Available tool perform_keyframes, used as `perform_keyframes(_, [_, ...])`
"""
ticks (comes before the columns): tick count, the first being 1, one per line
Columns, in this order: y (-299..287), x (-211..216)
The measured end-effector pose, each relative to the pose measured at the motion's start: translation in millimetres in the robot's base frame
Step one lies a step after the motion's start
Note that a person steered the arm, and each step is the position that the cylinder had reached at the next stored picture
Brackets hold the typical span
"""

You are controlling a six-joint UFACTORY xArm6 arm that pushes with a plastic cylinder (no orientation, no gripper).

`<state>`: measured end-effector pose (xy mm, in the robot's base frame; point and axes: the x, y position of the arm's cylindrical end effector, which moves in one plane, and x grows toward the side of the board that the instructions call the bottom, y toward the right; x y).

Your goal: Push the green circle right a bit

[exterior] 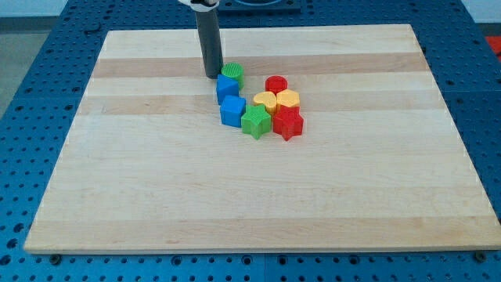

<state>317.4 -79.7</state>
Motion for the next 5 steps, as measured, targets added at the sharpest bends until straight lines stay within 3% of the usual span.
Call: perform_keyframes(5, [19.8, -1.5])
